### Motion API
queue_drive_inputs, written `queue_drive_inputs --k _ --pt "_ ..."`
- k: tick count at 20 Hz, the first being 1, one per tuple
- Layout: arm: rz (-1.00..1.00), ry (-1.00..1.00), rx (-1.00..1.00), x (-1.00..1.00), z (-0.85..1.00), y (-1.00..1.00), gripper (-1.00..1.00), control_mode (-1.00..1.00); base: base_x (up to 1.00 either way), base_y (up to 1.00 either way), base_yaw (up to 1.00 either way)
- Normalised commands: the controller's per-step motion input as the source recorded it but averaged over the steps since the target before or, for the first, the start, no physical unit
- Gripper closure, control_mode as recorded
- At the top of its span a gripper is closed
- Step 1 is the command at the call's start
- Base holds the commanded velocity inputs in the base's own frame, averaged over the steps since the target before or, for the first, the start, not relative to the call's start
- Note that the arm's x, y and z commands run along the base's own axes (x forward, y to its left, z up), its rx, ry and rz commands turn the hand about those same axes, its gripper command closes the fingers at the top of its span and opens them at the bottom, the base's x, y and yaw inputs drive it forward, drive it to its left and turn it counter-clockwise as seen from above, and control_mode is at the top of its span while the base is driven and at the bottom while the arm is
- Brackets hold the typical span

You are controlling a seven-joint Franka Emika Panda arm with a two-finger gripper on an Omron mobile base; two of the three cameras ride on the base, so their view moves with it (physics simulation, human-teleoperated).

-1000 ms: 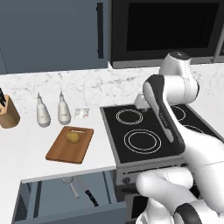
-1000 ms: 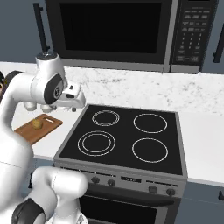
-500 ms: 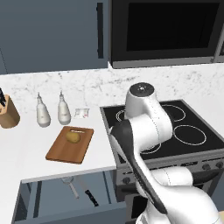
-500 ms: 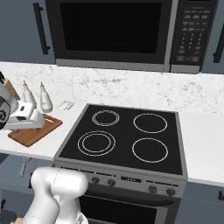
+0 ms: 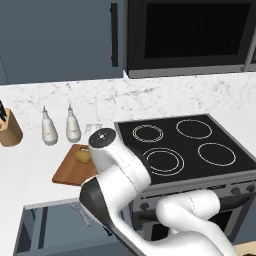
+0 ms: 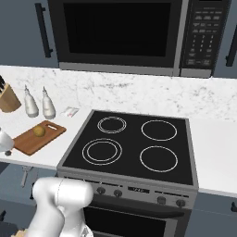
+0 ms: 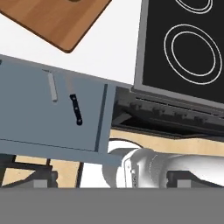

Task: Place the appropriate cutting tool for cutting the potato skin on the cutting board.

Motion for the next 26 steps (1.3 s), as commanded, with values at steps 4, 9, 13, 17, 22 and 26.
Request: queue_drive_inputs --k 4,9,13,17,22,26 --pt "0.0 0.19 0.0 0.03 -0.36 0.99 -1.0 -1.0 0.0 0.0 0.0" --pt "0.0 0.19 0.06 0.21 -0.94 0.45 -1.0 -1.0 0.0 0.0 0.0" --pt "0.0 0.11 0.14 0.08 -1.0 0.18 -1.0 -1.0 0.0 0.0 0.0" --pt "-0.01 0.06 0.19 0.2 -0.77 0.0 -1.0 -1.0 0.0 0.0 0.0" --pt "-0.05 0.05 0.05 0.43 -0.65 0.01 -1.0 -1.0 0.0 0.0 0.0" --pt "-0.08 0.12 0.0 0.53 -0.56 0.15 -1.0 -1.0 0.0 0.0 0.0"
